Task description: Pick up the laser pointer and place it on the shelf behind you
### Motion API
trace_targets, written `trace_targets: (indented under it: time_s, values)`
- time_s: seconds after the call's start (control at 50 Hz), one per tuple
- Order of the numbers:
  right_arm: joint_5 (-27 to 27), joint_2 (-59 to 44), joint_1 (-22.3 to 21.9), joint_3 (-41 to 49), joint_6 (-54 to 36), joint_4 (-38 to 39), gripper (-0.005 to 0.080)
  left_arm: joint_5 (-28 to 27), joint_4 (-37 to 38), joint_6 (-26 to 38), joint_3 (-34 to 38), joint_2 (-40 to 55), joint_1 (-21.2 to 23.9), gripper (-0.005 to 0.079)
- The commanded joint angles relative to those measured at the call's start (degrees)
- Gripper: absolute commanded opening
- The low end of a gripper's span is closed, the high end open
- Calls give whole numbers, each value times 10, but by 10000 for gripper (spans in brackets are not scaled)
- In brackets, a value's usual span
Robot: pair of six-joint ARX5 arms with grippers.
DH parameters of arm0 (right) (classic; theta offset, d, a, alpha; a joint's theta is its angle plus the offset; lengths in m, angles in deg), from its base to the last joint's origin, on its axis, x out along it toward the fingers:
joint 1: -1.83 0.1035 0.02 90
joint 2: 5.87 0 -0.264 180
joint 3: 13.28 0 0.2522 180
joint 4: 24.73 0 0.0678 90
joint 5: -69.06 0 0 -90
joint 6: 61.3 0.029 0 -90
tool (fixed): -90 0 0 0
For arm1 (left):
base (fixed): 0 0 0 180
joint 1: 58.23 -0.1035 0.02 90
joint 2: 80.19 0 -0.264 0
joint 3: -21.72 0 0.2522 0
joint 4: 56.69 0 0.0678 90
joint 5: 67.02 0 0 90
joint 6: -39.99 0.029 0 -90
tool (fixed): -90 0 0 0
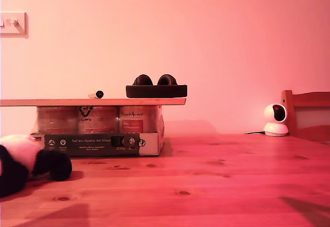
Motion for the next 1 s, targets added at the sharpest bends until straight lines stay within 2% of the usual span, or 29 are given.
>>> trace_targets:
  time_s: [0.0,0.14,0.22,0.42,0.58,0.98]
  values:
    - [-8,-2,1,10,5,4,-12,-12,-13,-2,9,-5,-12,-21]
    - [-9,-2,2,10,13,-3,-12,-75,-7,-14,9,-5,-25,-21]
    - [-10,-2,2,10,13,-15,-12,-91,-4,-14,9,-5,-24,-20]
    - [-10,-2,3,13,11,-57,-12,-91,0,-15,9,-5,-24,-19]
    - [-13,12,11,28,13,-58,-12,-91,27,-15,9,-5,-24,-19]
    - [-14,27,21,28,15,-52,-12,-91,160,-15,9,-5,-24,-19]
